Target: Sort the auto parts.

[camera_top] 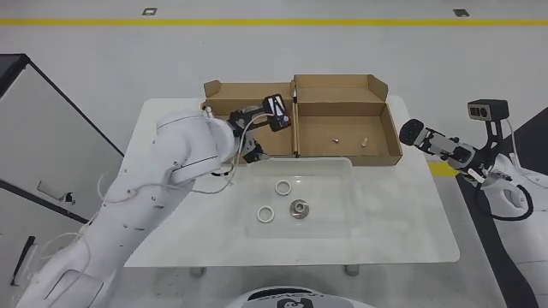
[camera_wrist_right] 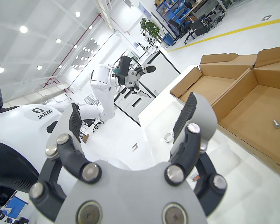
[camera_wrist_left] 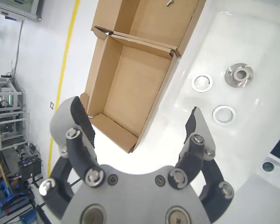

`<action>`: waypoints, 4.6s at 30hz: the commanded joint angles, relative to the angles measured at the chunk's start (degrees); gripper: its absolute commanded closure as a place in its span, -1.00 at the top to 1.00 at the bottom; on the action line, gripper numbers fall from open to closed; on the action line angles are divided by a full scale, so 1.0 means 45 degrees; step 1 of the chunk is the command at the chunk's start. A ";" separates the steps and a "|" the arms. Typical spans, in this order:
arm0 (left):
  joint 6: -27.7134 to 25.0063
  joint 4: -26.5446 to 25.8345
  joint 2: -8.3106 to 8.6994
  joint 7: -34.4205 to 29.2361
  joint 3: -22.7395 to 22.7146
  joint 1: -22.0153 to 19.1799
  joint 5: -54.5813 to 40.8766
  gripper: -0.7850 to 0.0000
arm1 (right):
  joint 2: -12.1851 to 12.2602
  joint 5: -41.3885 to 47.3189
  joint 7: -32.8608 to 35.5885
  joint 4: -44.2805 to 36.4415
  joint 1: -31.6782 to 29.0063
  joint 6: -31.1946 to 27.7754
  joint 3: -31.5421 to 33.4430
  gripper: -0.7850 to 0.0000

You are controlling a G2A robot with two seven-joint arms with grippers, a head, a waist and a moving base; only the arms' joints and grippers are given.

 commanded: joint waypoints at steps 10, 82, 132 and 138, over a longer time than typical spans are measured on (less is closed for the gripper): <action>0.1890 0.1076 0.0034 -0.1875 0.3488 -0.3114 -0.2364 1.00 | 0.0000 0.0000 0.0000 0.0000 0.0000 -0.0001 0.0000 1.00; 0.0539 0.5135 -0.2545 0.0581 0.7572 -0.2991 -0.2964 0.19 | 0.0000 0.0000 0.0000 0.0000 0.0000 -0.0001 0.0000 1.00; 0.0222 0.6684 -0.3305 0.0906 0.7691 -0.2290 -0.2683 -0.22 | 0.0000 0.0000 0.0000 0.0000 0.0000 -0.0001 0.0000 1.00; 0.0171 0.6748 -0.3349 0.0899 0.7653 -0.2243 -0.2608 -0.27 | 0.0000 0.0000 0.0000 0.0000 0.0000 -0.0001 0.0000 1.00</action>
